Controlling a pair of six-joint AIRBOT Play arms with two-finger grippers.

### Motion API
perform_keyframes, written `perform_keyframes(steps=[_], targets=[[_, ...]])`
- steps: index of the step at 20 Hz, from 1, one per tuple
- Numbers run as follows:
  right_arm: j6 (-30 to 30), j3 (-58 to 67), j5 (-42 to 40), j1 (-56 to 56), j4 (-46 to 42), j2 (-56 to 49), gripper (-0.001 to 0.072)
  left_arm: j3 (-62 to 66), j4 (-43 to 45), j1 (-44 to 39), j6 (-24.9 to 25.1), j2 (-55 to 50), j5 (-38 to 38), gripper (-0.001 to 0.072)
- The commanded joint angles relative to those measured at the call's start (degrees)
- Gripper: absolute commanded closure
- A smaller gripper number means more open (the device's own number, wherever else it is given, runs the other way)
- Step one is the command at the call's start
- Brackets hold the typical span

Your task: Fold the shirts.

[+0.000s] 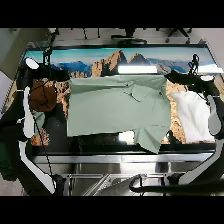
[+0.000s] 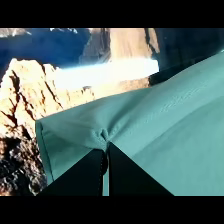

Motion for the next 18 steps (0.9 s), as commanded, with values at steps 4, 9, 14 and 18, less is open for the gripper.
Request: perform_keyframes(steps=[4,9,14,18], targets=[[1.03,2.93,1.81,-1.42,-7.76,-3.63,0.0698,-4.83,0.46,-0.13,-0.98,-2.08,5.31,0.0696],[3.32,2.93,6.38,-1.66,-15.39,-3.67,0.0697,-6.29,0.48,-0.13,-0.37,-2.49,6.95,0.0696],[3.26,2.93,6.82,-1.29,-14.88,-3.98,0.0697,-6.29,0.39,-1.01,-0.39,-5.01,6.51,0.0691],[3.28,2.93,7.48,-1.31,-14.86,-3.76,0.0610,-6.25,0.31,-0.83,-2.80,-5.38,3.80,0.0099]])
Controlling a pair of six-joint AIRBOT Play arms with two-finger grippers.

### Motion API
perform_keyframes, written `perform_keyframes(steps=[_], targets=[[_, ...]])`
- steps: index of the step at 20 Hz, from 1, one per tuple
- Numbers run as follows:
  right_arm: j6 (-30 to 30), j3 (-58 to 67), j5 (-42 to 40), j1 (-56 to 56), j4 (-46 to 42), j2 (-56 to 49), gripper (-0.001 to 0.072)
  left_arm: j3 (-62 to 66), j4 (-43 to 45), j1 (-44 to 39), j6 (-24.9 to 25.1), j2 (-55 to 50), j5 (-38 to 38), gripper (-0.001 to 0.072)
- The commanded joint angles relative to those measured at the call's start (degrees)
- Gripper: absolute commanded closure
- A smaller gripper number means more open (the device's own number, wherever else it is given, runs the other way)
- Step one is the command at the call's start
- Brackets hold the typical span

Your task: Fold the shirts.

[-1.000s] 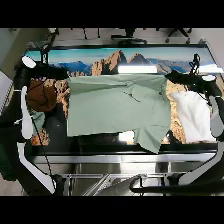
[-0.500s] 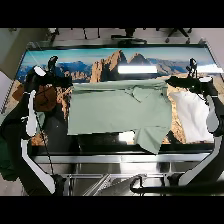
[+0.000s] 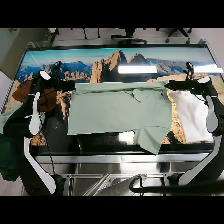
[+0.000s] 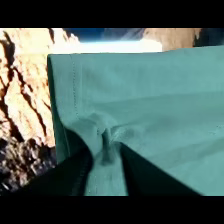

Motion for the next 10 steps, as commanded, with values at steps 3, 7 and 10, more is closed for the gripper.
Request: perform_keyframes(steps=[3,7,10], targets=[[0.61,0.09,4.52,-0.46,-0.87,2.73,0.0475,5.07,0.04,1.81,-5.40,0.35,-10.19,0.0064],[13.27,-0.24,14.67,-4.17,-12.24,13.62,0.0476,9.49,-0.20,6.71,-11.23,4.87,-26.91,0.0064],[15.93,-10.45,21.51,-6.36,-14.60,22.73,0.0486,-9.53,-0.13,8.68,-8.94,15.37,-27.54,0.0063]])
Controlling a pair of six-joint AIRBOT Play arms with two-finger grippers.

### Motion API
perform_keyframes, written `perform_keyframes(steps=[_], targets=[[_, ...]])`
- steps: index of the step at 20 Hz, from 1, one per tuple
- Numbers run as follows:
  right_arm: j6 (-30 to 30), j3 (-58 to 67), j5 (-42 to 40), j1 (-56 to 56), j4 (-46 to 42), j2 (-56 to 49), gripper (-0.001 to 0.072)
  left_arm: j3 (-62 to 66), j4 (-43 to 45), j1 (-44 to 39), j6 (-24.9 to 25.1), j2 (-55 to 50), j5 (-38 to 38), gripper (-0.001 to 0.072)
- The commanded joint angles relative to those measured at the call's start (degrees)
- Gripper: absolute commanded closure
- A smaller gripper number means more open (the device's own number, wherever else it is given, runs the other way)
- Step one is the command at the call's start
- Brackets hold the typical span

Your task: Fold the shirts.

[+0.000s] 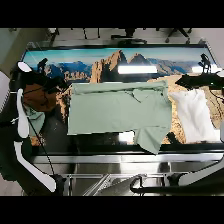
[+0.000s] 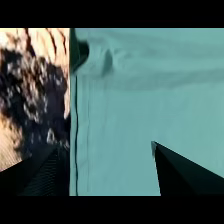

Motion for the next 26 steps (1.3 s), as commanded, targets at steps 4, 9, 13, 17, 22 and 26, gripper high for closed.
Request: perform_keyframes(steps=[4,9,13,17,22,26], targets=[[6.01,-27.63,6.73,-5.90,-5.88,20.98,0.0485,-38.75,0.09,3.48,4.52,19.17,-0.35,0.0064],[9.66,-41.11,6.27,-13.00,-5.86,30.34,0.0200,-55.82,-0.59,2.03,6.25,24.55,11.28,0.0064],[9.57,-47.52,6.80,-12.90,-4.72,30.75,0.0200,-55.52,-2.38,-1.22,7.48,22.86,15.15,0.0064],[7.08,-55.58,6.32,-12.85,-3.32,30.75,0.0199,-49.96,-6.36,-3.23,8.92,19.71,13.22,0.0525],[4.04,-63.39,-0.28,-12.76,0.37,30.10,0.0200,-45.38,-6.43,-3.32,9.22,18.69,10.67,0.0692],[2.64,-65.59,0.04,-5.95,3.82,26.71,0.0206,-44.87,-6.40,-3.32,9.22,18.69,9.53,0.0692]])
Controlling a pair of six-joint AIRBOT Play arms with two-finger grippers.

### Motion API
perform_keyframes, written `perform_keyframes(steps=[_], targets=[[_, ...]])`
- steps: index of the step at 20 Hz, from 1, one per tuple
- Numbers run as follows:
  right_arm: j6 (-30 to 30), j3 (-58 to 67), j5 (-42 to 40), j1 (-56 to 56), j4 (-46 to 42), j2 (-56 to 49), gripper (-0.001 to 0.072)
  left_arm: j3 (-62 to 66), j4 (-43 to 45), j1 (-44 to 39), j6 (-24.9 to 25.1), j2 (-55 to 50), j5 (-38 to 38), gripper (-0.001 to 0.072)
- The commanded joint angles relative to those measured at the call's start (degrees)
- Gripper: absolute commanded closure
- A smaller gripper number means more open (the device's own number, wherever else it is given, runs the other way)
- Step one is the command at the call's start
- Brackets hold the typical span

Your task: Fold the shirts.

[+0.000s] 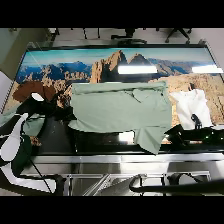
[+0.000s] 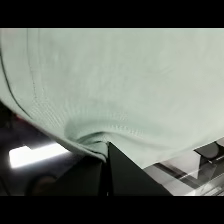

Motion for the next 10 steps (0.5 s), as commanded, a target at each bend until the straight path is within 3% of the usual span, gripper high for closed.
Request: perform_keyframes(steps=[1,5,6,7,9,10], targets=[[-1.25,-2.05,-3.04,6.84,1.53,-2.99,0.0206,0.72,-0.13,-0.09,0.11,-0.11,-1.29,0.0692],[-3.65,-1.20,-3.56,11.58,5.42,-4.74,0.0230,0.72,-0.07,0.31,0.11,-0.09,-4.31,0.0693],[-4.85,-0.33,-1.97,11.06,5.44,-4.42,0.0406,0.74,-0.04,0.70,0.11,0.04,-5.33,0.0694],[-5.62,0.76,0.17,9.90,5.27,-3.72,0.0535,0.72,-0.02,1.27,0.11,0.39,-6.32,0.0694],[-5.49,2.10,2.36,6.45,5.31,-1.44,0.0572,0.70,0.74,2.36,-0.11,1.88,-7.58,0.0695],[-5.49,2.10,3.02,4.52,5.18,0.37,0.0667,0.70,2.51,2.93,-1.11,2.93,-7.89,0.0695]])
